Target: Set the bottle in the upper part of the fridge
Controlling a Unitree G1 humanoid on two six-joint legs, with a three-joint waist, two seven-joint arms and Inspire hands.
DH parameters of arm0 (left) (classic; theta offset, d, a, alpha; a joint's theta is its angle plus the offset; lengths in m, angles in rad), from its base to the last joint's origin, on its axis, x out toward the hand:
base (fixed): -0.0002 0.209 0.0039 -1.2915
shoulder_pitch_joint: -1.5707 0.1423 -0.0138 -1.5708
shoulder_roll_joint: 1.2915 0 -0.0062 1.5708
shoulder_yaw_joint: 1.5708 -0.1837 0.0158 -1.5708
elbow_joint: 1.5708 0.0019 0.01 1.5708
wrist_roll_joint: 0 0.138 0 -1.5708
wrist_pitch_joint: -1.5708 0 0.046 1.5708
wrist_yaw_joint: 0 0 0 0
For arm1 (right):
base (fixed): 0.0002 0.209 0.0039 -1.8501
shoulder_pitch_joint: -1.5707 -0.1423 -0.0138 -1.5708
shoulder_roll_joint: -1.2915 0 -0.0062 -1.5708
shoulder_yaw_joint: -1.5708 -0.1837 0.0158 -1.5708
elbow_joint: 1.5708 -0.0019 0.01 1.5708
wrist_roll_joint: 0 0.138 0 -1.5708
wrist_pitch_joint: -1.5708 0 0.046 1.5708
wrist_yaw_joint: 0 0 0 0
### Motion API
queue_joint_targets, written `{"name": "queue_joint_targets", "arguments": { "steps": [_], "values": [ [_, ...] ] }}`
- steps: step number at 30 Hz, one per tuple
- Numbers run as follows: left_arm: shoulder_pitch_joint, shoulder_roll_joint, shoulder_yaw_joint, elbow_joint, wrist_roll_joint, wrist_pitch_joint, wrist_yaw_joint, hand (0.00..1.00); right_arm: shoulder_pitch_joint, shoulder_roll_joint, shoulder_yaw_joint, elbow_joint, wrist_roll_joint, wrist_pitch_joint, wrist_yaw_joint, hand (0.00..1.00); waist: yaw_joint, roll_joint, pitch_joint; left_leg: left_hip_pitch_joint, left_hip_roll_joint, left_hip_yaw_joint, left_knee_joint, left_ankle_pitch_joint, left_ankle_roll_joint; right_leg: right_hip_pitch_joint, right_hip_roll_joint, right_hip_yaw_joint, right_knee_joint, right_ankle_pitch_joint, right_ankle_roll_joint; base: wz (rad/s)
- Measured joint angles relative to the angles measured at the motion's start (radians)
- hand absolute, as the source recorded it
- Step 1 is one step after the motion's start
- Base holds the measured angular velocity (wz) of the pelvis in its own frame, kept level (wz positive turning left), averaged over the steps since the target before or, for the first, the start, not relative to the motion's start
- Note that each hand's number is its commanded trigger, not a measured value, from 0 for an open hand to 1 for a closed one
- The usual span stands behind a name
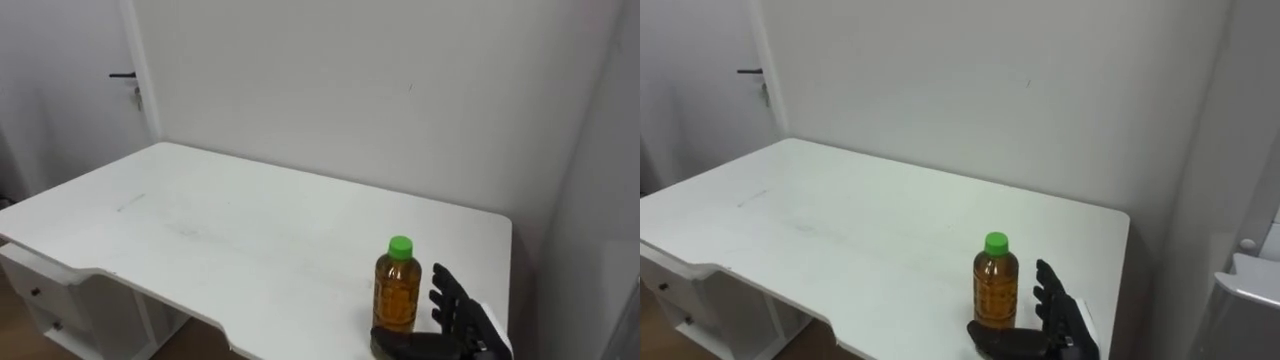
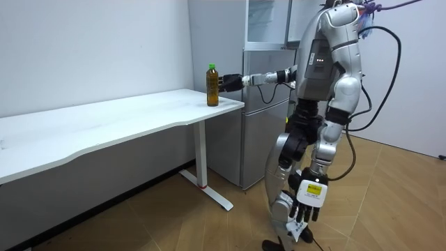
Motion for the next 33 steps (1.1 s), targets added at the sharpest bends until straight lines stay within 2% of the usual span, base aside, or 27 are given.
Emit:
{"name": "queue_joint_targets", "arguments": {
  "steps": [8,19,26,33],
  "values": [
    [0.035,0.002,0.012,-0.021,0.0,0.001,0.0,0.0,-0.051,-0.039,-0.001,0.004,0.034,0.012,-0.033,0.0,-0.003,0.0,-0.0004,-0.002,0.0,-0.003,0.002,0.0,0.0,0.004,0.001,-0.007,-0.001,0.0,0.0,0.02],
    [0.043,0.002,0.012,-0.022,-0.003,0.001,0.005,0.0,-0.051,-0.042,-0.004,0.004,0.034,0.012,-0.044,0.0,-0.006,0.002,-0.0004,-0.007,-0.003,-0.021,0.014,0.0,0.0,0.016,0.001,-0.036,-0.001,0.0,0.0,0.07],
    [0.065,0.002,0.014,-0.025,-0.001,0.009,0.001,0.0,-0.054,-0.061,-0.006,0.004,0.033,0.012,-0.052,0.0,-0.004,0.007,-0.0044,-0.015,-0.01,-0.039,0.019,0.004,0.004,0.016,0.0,-0.051,0.0,0.001,0.001,0.08],
    [0.069,0.004,0.015,-0.025,-0.005,0.008,0.001,0.0,-0.054,-0.073,-0.006,0.004,0.033,0.012,-0.049,0.0,0.002,0.004,-0.0032,-0.017,-0.014,-0.051,0.019,0.006,0.006,0.019,-0.001,-0.057,0.0,0.002,0.004,0.06]
  ]
}}
